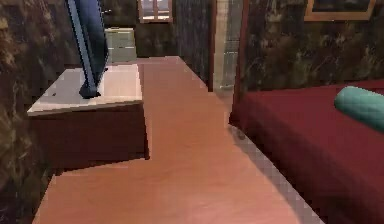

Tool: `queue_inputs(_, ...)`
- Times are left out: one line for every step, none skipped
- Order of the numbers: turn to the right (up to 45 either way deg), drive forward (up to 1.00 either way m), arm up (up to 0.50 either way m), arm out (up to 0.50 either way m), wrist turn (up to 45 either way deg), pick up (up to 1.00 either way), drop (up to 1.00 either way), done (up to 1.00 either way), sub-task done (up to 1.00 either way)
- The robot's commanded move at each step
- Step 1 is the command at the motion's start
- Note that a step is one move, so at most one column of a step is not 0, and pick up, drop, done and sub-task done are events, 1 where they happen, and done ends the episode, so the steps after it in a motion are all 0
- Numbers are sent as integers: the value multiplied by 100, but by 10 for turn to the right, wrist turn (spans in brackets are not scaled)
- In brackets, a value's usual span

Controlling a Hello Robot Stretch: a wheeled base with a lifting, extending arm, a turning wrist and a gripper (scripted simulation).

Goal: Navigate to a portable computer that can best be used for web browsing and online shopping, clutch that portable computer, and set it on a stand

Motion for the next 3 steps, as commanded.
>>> queue_inputs(0,100,0,0,0,0,0,0,0)
queue_inputs(0,100,0,0,0,0,0,0,0)
queue_inputs(450,0,0,0,0,0,0,0,0)
